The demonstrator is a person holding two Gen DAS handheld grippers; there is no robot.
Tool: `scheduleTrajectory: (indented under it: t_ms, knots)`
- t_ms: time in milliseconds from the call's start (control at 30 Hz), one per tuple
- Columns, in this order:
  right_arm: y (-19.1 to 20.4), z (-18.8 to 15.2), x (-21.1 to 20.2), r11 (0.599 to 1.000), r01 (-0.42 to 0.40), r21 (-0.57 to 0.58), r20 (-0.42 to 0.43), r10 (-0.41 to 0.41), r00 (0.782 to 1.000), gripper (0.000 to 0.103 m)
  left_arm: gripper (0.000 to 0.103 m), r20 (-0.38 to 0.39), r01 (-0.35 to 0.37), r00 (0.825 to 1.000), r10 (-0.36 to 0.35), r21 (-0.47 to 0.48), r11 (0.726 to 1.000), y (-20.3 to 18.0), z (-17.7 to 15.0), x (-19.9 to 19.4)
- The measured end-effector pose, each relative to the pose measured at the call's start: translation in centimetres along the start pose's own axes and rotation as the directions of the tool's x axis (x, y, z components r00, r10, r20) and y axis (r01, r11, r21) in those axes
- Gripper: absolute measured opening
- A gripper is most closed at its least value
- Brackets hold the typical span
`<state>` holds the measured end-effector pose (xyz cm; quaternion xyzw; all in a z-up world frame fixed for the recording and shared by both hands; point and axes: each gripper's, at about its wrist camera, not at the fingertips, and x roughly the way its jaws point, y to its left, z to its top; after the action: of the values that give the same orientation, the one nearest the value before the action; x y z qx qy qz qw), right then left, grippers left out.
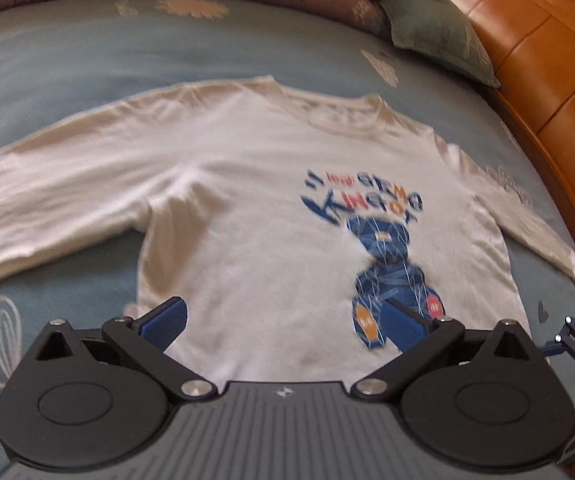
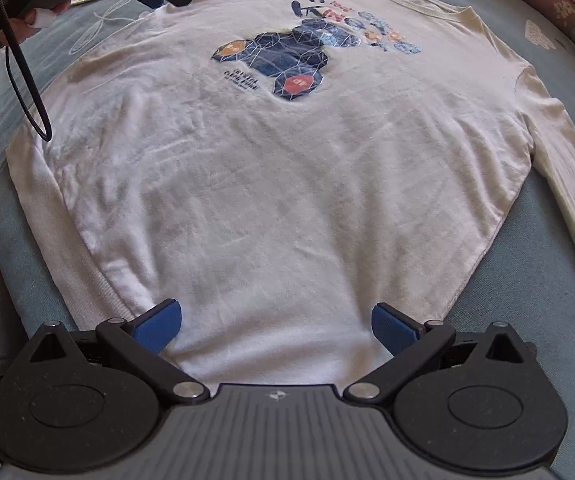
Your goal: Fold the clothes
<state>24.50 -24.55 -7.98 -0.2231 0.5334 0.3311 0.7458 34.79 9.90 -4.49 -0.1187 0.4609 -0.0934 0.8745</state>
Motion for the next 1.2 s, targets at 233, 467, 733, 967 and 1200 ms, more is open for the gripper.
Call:
scheduleTrajectory:
  t_ms: [233,467,733,967,1200]
  knots:
    - [0.5,6.9,0.6,0.998,0.052,-0.037,0.039,-0.051,0.998,0.103,0.102,0.134,-0.120,0.982,0.137,-0.125,0.985,8.5,5.2,1.0]
    - [2.1,14.7,3.3,0.997,0.013,0.078,0.107,-0.021,0.994,0.103,0.102,0.075,-0.172,0.978,0.195,-0.244,0.954,14.4,2.4,1.5]
    - [3.6,19.9,7.7,0.983,0.017,0.184,0.082,-0.032,0.996,0.103,0.102,0.100,-0.146,0.982,0.163,-0.156,0.977,15.2,2.9,-0.4]
    - [4.8,19.7,8.8,0.978,0.098,0.184,0.086,-0.115,0.990,0.103,0.102,0.170,0.030,0.985,-0.006,-0.140,0.990,12.3,8.0,4.7]
    - [4.8,19.4,8.7,0.978,0.101,0.184,0.102,-0.121,0.987,0.103,0.102,0.182,0.041,0.983,-0.015,-0.140,0.989,11.8,9.6,6.7]
